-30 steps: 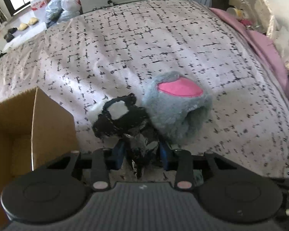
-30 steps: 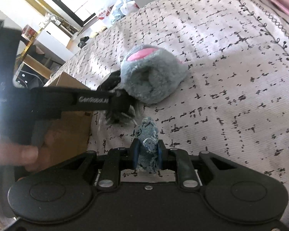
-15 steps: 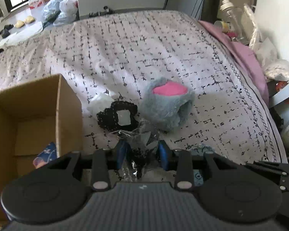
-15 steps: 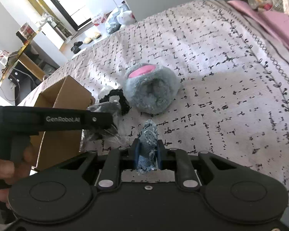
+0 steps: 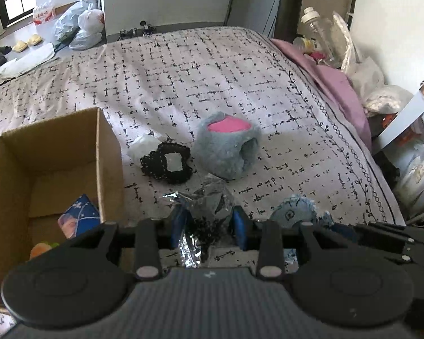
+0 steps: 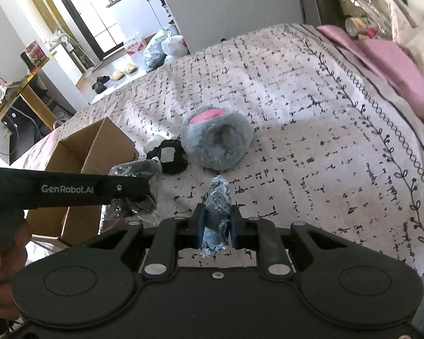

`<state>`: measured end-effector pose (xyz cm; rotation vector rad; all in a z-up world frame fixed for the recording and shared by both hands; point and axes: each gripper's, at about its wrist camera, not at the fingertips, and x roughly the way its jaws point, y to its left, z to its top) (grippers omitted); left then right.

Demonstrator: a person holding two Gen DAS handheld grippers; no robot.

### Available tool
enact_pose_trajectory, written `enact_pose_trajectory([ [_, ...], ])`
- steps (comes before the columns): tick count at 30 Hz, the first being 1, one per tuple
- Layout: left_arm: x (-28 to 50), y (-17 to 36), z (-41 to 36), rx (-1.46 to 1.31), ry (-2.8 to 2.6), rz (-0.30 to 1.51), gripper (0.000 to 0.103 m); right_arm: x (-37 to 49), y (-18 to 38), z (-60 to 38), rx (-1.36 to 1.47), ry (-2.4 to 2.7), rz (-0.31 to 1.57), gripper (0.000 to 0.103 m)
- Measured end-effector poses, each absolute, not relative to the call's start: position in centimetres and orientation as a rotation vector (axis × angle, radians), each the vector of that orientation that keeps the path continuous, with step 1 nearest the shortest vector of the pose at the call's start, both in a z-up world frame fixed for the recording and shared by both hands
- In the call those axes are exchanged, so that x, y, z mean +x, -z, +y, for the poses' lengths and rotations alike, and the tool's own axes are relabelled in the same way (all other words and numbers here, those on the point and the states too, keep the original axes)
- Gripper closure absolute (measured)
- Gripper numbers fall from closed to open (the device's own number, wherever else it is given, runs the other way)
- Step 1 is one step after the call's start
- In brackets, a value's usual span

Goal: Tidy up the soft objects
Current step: 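Lift the black item with the left tool while the right tool lifts the grey cloth, then carry the black item in the left tool while the right tool carries the grey cloth over the box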

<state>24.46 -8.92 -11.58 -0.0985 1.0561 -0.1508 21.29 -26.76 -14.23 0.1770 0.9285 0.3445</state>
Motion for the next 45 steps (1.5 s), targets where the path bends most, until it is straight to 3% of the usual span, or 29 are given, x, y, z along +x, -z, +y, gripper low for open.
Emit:
enact_pose_trajectory([
  [32, 21.5, 6.7, -3.2, -0.131, 0.143, 0.884, 0.067, 20.3, 8.6, -20.5, 0.137, -0.429, 0.781, 0.085],
  [45, 20.8, 7.5, 1.4, -0.138, 0.097, 0.885, 0.067, 20.6, 7.6, -16.1, 0.086, -0.508, 0.762, 0.085],
])
